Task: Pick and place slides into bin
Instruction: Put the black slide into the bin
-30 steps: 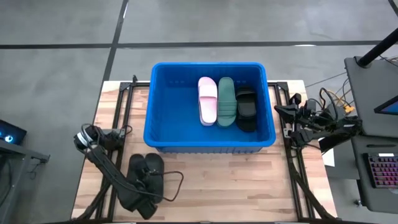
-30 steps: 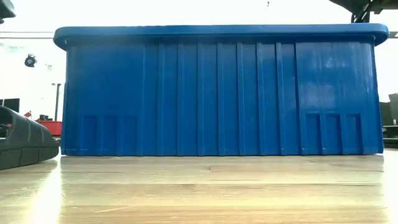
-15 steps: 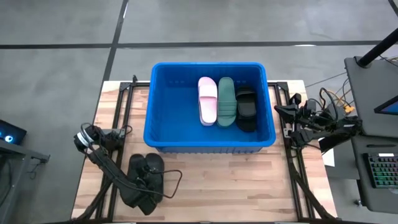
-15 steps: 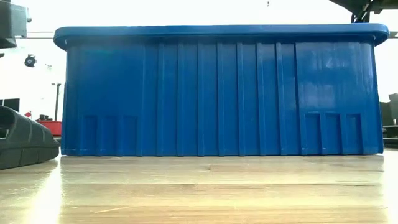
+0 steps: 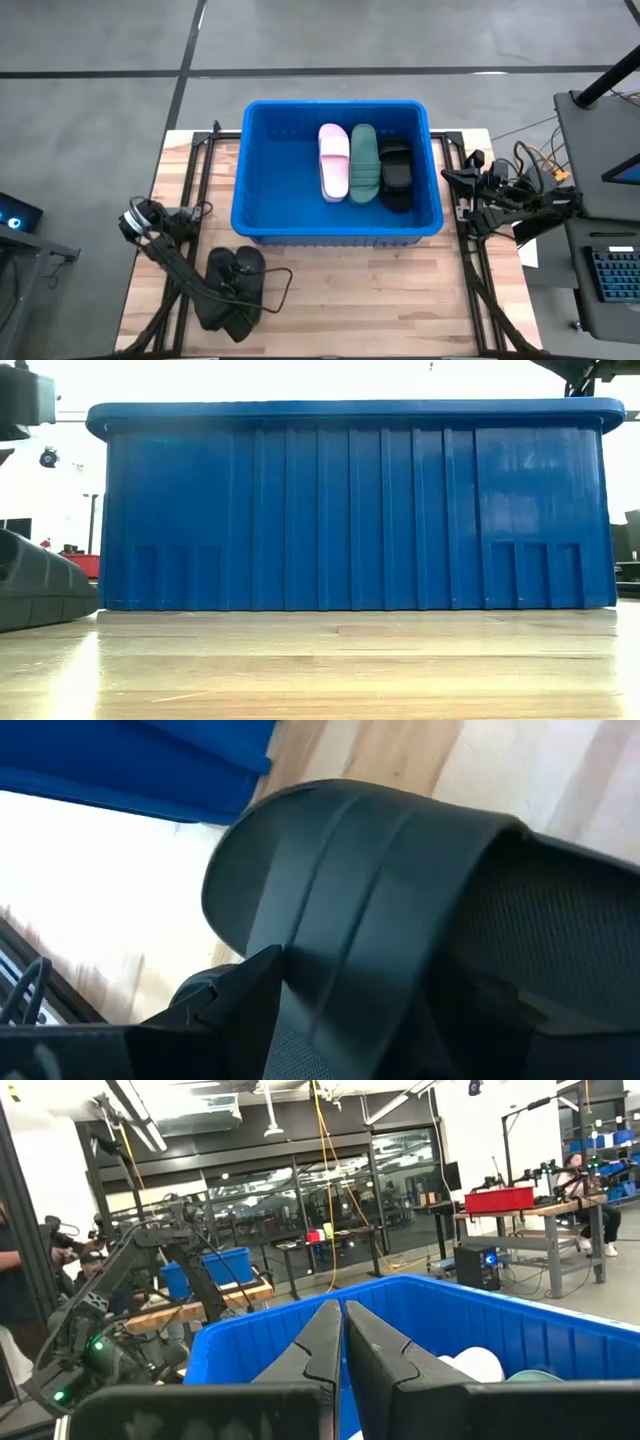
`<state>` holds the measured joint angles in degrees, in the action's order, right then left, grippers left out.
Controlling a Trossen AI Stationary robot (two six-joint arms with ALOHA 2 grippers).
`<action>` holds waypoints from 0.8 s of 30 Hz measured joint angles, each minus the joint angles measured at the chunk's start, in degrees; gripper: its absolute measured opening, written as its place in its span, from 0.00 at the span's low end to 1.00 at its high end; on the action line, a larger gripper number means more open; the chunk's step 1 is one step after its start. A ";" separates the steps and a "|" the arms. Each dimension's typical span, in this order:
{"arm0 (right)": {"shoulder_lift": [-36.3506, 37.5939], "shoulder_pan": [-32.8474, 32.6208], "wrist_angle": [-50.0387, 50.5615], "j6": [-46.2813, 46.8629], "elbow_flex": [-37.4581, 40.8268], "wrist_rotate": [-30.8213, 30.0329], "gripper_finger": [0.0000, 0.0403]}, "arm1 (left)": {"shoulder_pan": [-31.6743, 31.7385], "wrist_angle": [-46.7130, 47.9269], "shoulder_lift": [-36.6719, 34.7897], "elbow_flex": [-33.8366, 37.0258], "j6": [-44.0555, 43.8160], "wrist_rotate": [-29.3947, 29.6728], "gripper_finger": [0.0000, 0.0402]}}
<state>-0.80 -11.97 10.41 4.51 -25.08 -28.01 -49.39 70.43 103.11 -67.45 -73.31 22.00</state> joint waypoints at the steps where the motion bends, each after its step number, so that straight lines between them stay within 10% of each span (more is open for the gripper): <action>1: 0.00 0.00 0.00 0.00 0.00 0.00 0.02 | 0.16 0.01 0.00 0.01 -0.38 0.02 0.56; 24: 0.00 0.00 -0.02 -0.04 -0.02 -0.02 0.02 | 0.50 1.66 -0.09 -9.01 7.93 -0.79 0.02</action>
<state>-0.80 -11.97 10.39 4.47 -25.10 -28.03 -48.89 72.09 103.02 -76.46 -65.39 21.21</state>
